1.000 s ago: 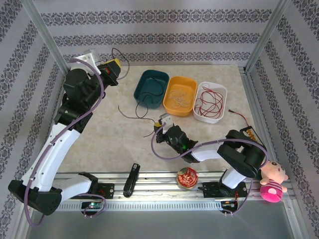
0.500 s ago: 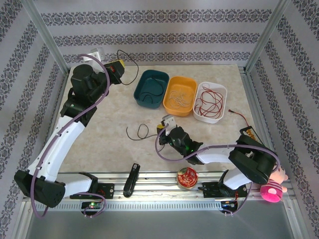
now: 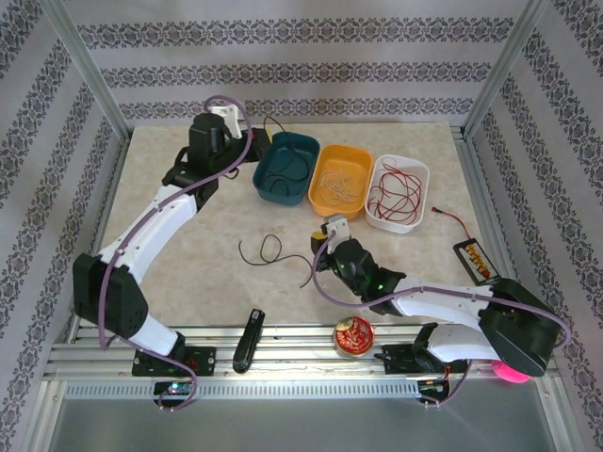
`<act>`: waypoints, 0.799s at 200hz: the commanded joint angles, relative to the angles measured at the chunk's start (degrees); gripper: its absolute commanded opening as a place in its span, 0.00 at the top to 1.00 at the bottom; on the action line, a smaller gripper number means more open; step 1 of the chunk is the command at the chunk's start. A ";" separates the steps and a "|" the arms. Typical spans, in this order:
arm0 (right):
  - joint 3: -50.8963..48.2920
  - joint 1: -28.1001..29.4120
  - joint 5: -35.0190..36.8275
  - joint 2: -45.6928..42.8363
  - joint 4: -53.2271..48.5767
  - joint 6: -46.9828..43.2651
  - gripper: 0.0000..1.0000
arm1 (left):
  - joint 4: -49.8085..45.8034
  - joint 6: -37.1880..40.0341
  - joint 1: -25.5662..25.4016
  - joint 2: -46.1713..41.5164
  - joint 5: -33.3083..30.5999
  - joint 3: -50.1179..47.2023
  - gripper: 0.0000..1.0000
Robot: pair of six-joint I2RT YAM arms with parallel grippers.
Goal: Untangle the cables
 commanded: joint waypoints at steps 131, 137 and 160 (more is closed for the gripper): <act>-0.92 0.46 6.71 -18.84 -12.98 0.27 0.76 | -4.28 3.33 -2.56 25.52 -7.40 15.37 1.00; -0.83 0.51 6.76 -19.27 -13.24 0.19 0.75 | -4.72 3.56 -2.62 26.33 -7.90 15.80 1.00; -0.66 0.47 7.10 -20.78 -14.38 0.11 0.73 | -5.62 3.87 -2.65 28.48 -9.67 17.17 1.00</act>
